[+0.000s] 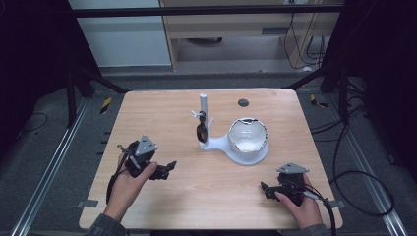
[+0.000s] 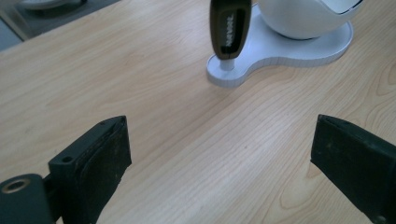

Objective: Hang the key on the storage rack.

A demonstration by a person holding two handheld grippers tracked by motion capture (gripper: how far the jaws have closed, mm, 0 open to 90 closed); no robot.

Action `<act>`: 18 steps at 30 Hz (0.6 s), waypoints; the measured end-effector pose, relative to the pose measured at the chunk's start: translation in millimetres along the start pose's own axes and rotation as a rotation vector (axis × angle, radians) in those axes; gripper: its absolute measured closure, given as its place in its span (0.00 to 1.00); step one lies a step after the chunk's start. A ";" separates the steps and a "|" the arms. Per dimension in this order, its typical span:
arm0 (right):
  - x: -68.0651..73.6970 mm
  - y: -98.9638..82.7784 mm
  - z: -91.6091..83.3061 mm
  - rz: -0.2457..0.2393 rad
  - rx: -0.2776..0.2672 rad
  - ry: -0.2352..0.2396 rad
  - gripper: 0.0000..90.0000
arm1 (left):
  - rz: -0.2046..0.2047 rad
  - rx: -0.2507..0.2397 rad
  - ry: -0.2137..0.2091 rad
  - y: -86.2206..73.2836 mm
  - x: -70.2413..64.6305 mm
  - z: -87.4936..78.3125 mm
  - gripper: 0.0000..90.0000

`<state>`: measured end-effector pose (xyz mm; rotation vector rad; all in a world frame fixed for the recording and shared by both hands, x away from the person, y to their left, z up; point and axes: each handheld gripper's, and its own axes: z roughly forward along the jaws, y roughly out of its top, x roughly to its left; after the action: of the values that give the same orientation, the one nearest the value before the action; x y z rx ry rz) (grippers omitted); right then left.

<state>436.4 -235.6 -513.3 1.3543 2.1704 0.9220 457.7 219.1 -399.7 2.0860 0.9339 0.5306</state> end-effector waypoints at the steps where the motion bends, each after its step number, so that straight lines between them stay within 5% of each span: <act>1: 0.0 0.0 0.0 0.000 0.000 0.000 0.00 | 0.000 0.000 0.000 0.0 0.0 0.0 0.05; 12: 0.2 -0.4 -0.4 0.002 0.000 -0.002 0.00 | -0.054 0.030 -0.005 -33.1 15.7 -15.0 0.05; 18: 0.3 -0.4 -0.4 0.002 -0.001 -0.003 0.00 | -0.072 0.172 0.033 -53.1 30.3 -4.3 0.06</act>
<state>435.8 -235.6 -513.3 1.3573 2.1668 0.9212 451.1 267.1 -437.1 2.1919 1.1030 0.4625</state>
